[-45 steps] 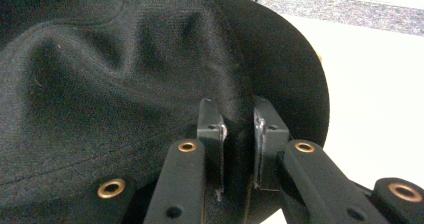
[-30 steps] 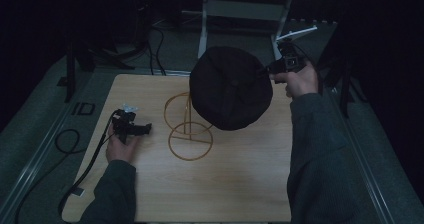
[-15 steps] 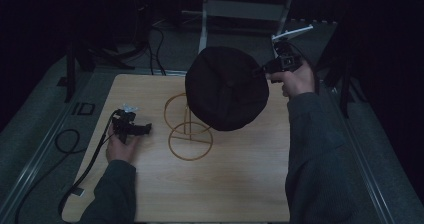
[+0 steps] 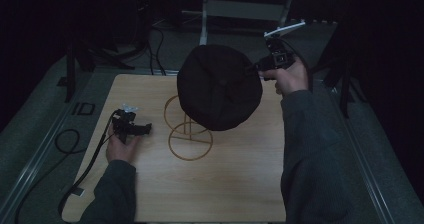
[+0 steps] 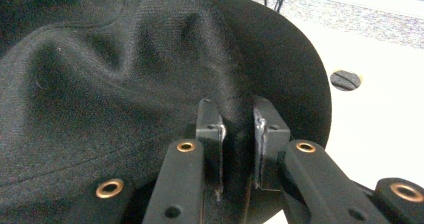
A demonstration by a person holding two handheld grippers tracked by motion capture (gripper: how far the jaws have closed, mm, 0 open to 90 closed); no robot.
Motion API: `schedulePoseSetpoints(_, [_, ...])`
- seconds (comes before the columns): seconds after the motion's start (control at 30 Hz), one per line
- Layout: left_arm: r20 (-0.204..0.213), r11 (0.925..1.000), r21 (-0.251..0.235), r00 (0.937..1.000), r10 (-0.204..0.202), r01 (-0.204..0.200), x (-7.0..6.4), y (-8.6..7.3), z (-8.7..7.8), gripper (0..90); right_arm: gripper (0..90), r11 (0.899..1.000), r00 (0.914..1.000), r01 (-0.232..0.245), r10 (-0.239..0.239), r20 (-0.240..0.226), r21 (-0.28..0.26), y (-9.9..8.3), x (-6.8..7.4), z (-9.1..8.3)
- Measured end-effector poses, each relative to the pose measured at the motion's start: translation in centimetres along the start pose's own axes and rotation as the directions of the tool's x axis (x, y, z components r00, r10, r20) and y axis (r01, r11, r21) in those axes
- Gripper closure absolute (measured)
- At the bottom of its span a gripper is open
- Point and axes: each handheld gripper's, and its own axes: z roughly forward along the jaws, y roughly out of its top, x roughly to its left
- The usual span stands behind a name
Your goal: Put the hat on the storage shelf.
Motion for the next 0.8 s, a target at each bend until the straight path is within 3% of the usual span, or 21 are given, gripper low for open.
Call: schedulePoseSetpoints(0.8, [0.0, 1.0, 0.0, 1.0, 0.0, 0.0, 0.0, 0.0, 0.0, 3.0, 76.9, 0.999, 0.9996, 0.024, -0.024, -0.018, 0.028, 0.9, 2.3, 2.8])
